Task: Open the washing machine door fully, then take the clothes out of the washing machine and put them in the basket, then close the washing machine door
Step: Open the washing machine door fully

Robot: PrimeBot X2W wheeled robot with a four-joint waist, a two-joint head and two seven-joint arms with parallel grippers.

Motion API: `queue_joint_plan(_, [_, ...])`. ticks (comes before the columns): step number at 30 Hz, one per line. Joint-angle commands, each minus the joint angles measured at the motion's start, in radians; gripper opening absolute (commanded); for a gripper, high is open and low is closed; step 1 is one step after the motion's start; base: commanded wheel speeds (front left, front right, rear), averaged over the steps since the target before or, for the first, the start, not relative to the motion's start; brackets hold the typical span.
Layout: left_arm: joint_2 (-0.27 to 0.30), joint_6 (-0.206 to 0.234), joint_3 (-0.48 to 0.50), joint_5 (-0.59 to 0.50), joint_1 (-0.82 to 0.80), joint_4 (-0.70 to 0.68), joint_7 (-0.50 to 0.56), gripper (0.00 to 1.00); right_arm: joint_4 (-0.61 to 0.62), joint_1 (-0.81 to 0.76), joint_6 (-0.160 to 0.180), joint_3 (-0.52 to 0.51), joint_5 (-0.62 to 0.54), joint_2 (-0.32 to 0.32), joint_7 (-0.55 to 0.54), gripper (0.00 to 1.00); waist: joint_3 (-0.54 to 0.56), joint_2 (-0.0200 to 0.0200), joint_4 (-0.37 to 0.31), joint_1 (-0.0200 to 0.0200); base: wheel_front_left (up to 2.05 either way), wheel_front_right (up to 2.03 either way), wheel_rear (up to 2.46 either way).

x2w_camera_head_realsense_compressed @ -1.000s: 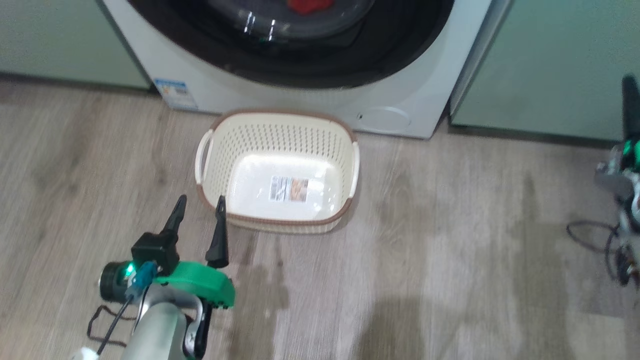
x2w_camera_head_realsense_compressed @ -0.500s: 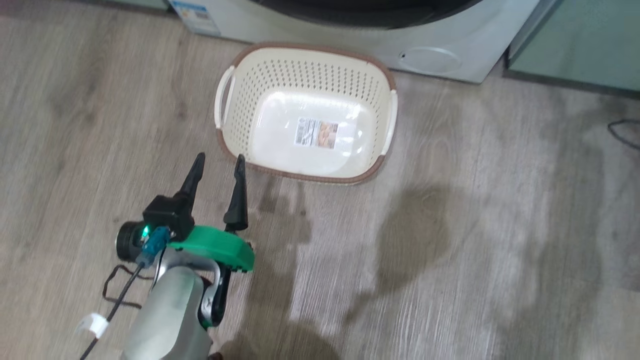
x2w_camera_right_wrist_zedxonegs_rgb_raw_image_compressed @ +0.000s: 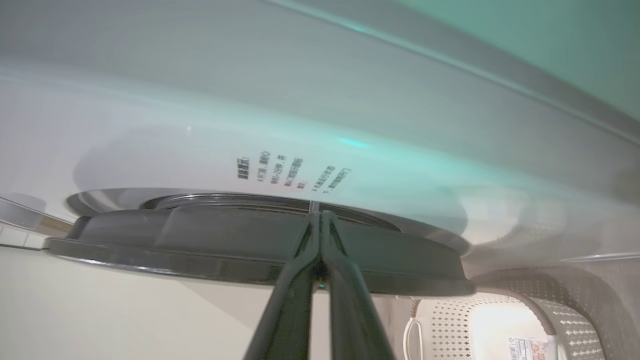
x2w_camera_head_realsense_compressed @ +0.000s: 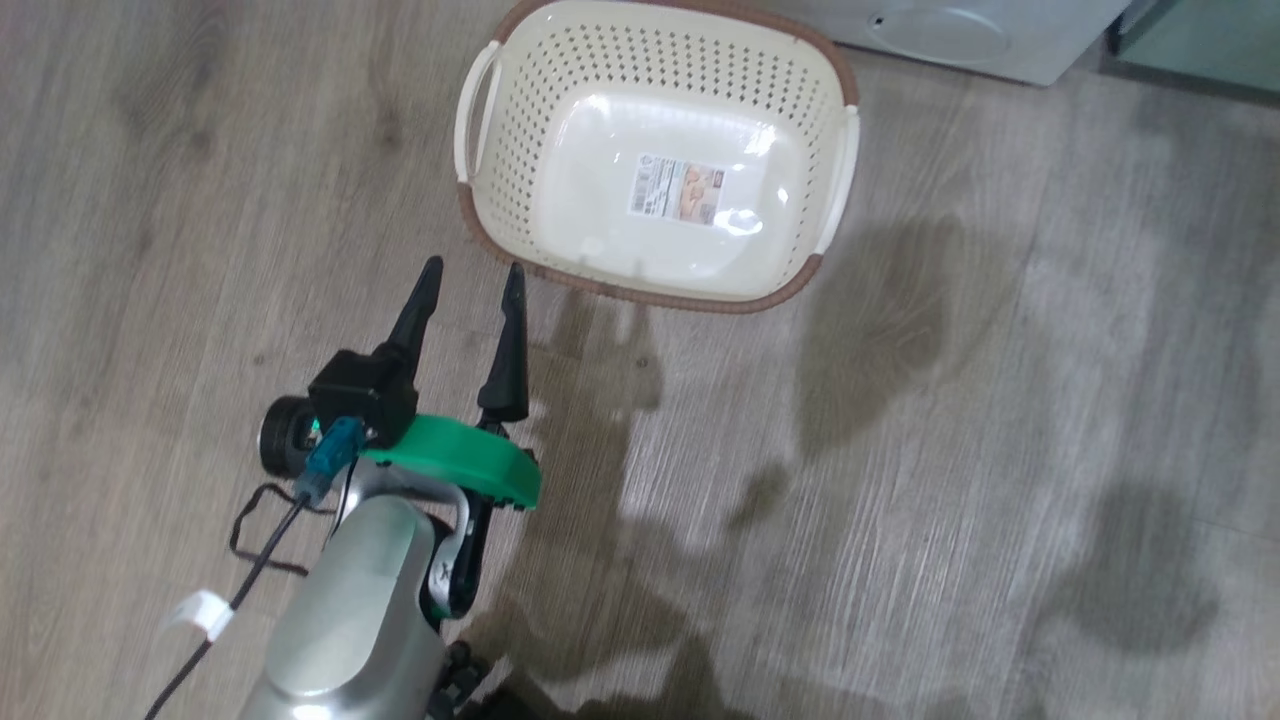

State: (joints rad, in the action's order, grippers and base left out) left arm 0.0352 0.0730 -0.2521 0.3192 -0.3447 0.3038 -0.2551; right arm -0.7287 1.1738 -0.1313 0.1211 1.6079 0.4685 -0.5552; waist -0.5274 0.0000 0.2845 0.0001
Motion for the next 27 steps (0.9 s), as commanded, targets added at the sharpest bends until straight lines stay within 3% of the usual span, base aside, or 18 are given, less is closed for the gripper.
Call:
queue_joint_plan(1, [0.015, 0.011, 0.02, 0.011, -0.023, -0.035, -0.007, 1.0, 0.023, 0.038, 0.001, 0.013, -0.021, 0.012, -0.012, 0.0, -0.018, 0.0, 0.013, -0.0001, 0.0, 0.0, 0.0])
queue_joint_plan(18, [0.015, 0.03, -0.02, 0.055, -0.049, -0.052, -0.007, 1.0, -0.028, 0.146, 0.001, 0.074, -0.078, 0.016, -0.044, 0.0, -0.061, 0.0, 0.083, -0.0001, 0.0, 0.0, 0.0])
queue_joint_plan(27, [0.015, 0.031, -0.012, 0.055, -0.035, -0.042, -0.007, 1.0, 0.015, 0.056, 0.001, 0.121, -0.068, 0.018, -0.112, 0.0, -0.013, 0.0, 0.081, -0.0001, 0.0, 0.0, 0.0])
